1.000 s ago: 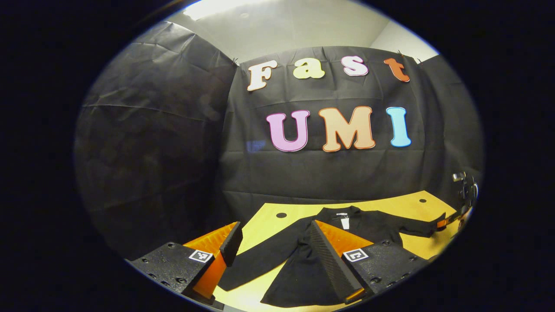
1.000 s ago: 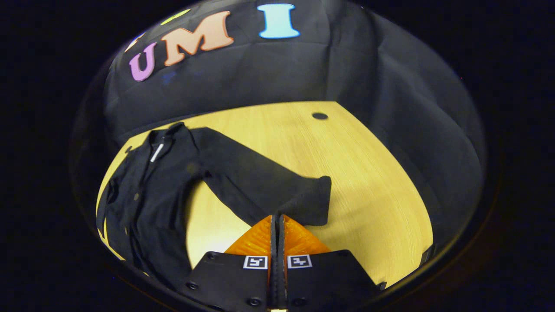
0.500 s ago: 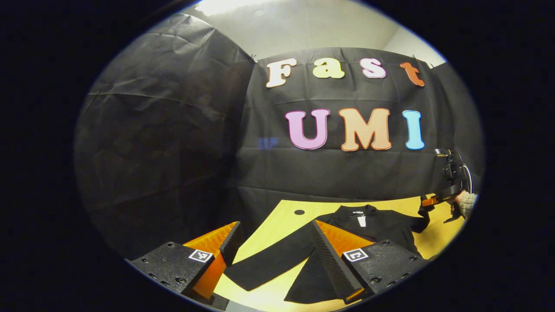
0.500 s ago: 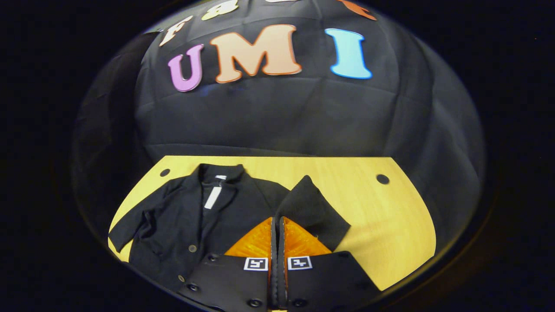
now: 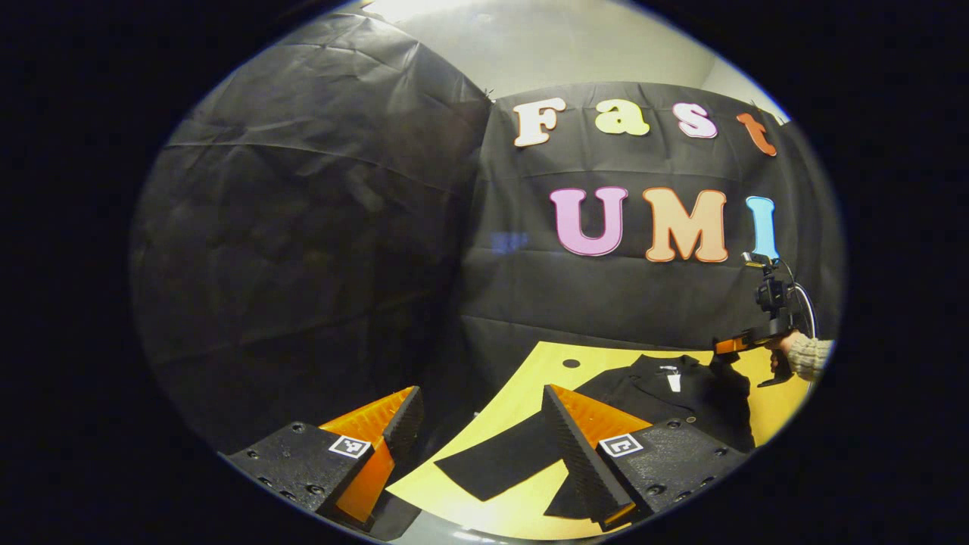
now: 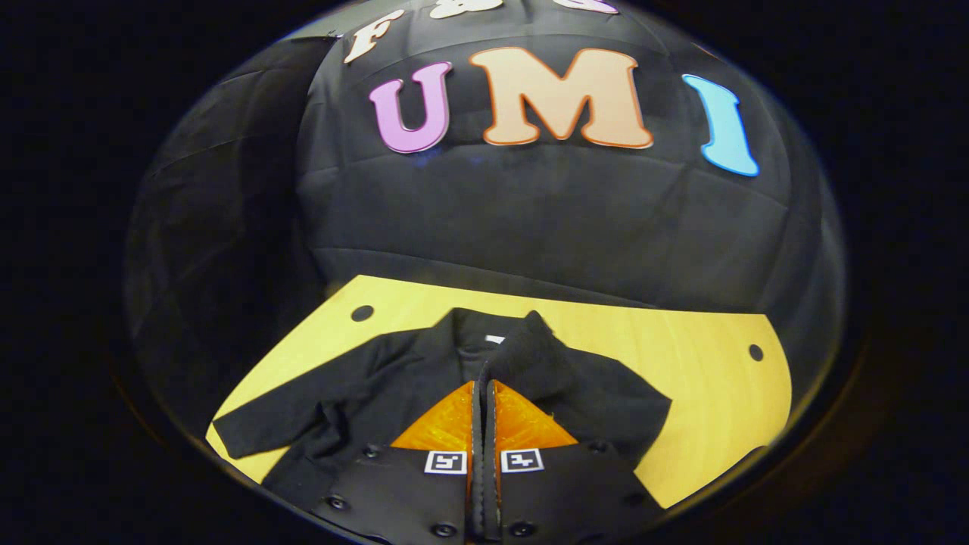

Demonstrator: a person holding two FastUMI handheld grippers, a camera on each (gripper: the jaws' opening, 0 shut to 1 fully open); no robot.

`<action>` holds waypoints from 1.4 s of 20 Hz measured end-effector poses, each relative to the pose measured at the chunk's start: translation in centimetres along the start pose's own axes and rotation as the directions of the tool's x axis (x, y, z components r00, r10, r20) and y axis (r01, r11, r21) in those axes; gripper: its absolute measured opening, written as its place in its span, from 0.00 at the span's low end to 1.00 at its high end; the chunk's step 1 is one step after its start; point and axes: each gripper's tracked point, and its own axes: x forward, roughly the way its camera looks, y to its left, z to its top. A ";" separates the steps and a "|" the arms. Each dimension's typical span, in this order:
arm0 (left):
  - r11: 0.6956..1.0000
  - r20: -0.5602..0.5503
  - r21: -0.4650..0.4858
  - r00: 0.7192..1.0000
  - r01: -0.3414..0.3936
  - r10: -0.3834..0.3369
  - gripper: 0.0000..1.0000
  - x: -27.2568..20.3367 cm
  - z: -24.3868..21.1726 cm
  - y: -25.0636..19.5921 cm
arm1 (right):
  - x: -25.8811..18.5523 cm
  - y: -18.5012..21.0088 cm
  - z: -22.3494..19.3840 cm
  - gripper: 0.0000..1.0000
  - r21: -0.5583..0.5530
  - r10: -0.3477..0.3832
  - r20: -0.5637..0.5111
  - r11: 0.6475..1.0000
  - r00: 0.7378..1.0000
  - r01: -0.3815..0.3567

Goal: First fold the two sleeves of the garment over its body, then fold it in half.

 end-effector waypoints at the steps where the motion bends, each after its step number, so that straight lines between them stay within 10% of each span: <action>1: 1.000 -0.006 -0.006 1.000 -0.015 0.015 0.94 -0.2 -0.3 0.6 | -1.3 0.2 1.0 0.02 -0.002 0.022 -0.004 1.000 1.000 -0.022; 11: 0.983 -0.068 0.001 0.981 -0.181 0.181 0.94 -2.6 -1.7 6.8 | -1.1 -0.8 2.9 0.02 0.005 0.142 -0.058 0.990 0.988 -0.142; 23: 0.971 -0.141 -0.005 0.962 -0.239 0.235 0.94 -3.6 -3.7 7.4 | 0.6 -0.2 2.0 0.02 0.050 0.107 -0.141 0.994 0.984 -0.100; 27: 0.976 -0.152 -0.009 0.965 -0.217 0.213 0.94 -3.2 -4.4 6.2 | 0.6 0.6 2.5 0.13 0.099 0.159 -0.129 0.984 0.979 -0.147; 28: 0.978 -0.153 -0.006 0.967 -0.209 0.206 0.94 -3.0 -4.3 5.8 | 0.6 0.4 2.8 0.32 0.095 0.158 -0.115 0.985 0.981 -0.147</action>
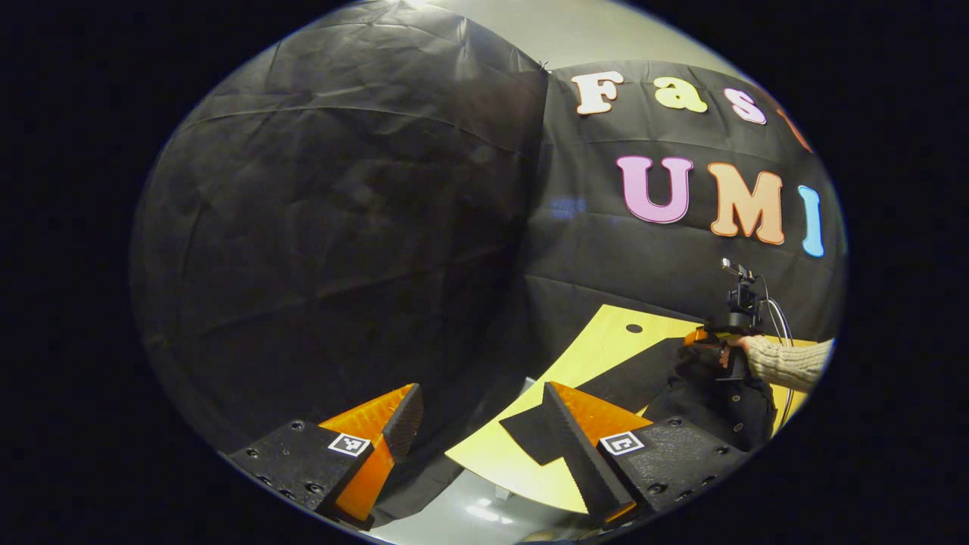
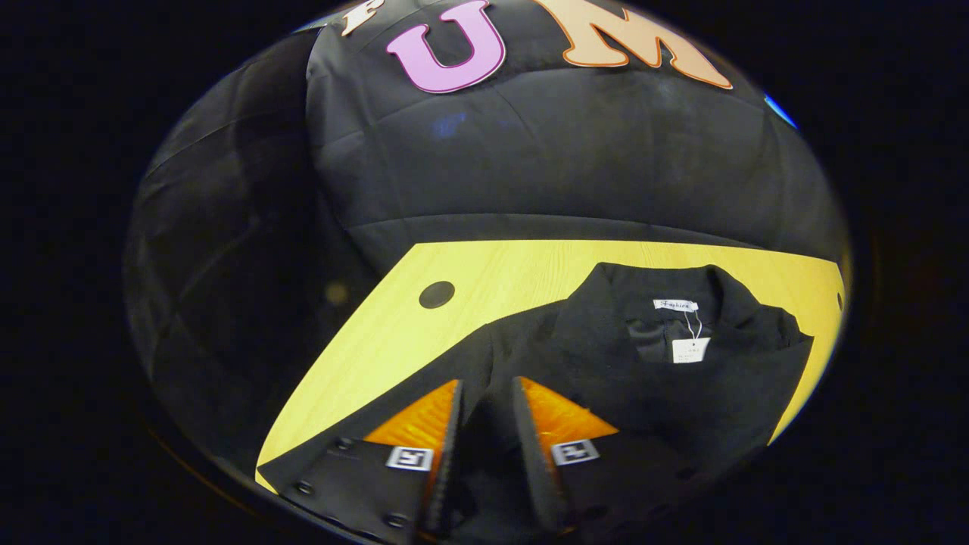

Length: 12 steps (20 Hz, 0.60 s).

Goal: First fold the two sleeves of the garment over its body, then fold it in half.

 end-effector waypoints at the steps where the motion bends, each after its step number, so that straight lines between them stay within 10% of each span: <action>1: 1.000 0.001 0.002 1.000 0.009 -0.009 0.94 0.0 0.0 -0.4 | -0.4 0.1 0.5 0.51 -0.009 0.003 0.022 1.000 1.000 -0.003; 4: 0.999 0.004 -0.006 0.999 0.040 -0.040 0.95 0.4 0.2 -1.5 | -1.8 0.3 2.2 0.96 -0.016 0.015 0.083 1.000 0.996 -0.014; 12: 0.991 -0.030 -0.004 0.991 0.130 -0.130 0.95 1.9 -1.7 -3.9 | -11.0 -1.2 6.2 0.97 -0.095 0.017 0.266 0.995 0.964 0.009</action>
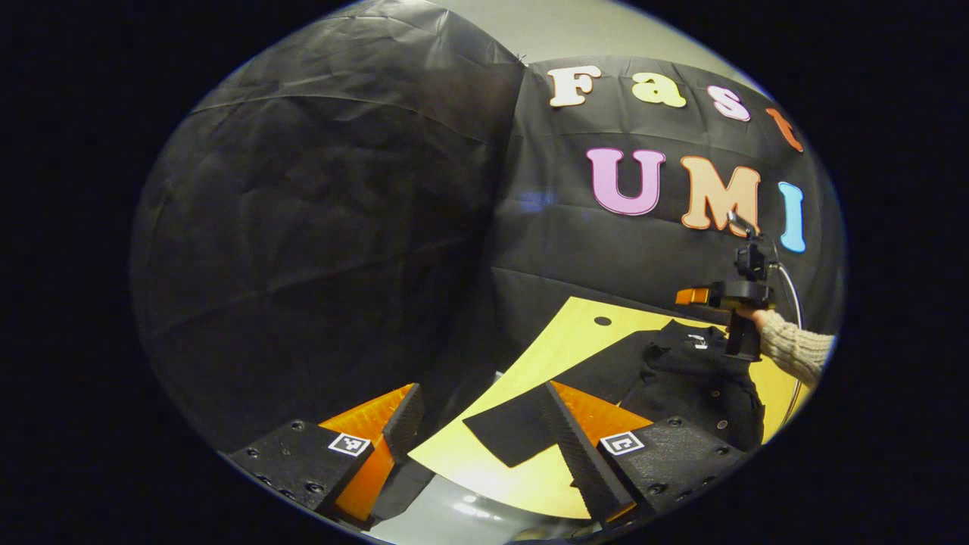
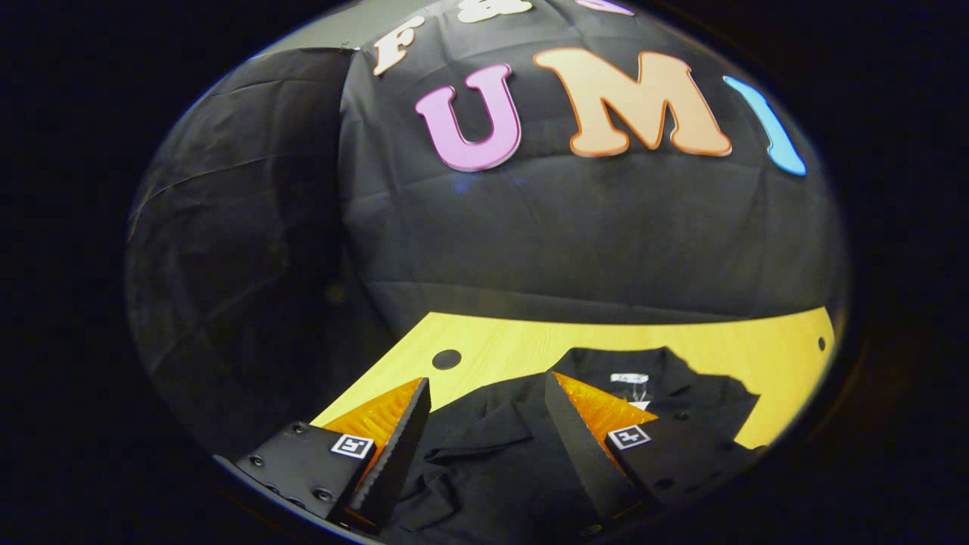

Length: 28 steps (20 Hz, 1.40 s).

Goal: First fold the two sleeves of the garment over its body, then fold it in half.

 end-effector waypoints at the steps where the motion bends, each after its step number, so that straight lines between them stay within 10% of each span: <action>1: 1.000 -0.006 0.004 1.000 0.015 -0.015 0.95 0.5 -0.2 -0.5 | -1.8 -0.1 0.5 0.96 -0.014 -0.005 0.025 1.000 1.000 0.006; 14: 0.984 -0.125 0.099 0.983 0.149 -0.137 0.94 9.2 -8.7 -3.8 | -20.6 -5.3 -1.5 0.96 0.052 -0.138 0.192 0.990 0.972 0.130; 28: 0.991 -0.366 0.061 0.926 0.121 -0.091 0.95 14.3 -19.0 -3.7 | -35.2 -14.4 -3.0 0.95 0.164 -0.410 0.227 0.910 0.883 0.380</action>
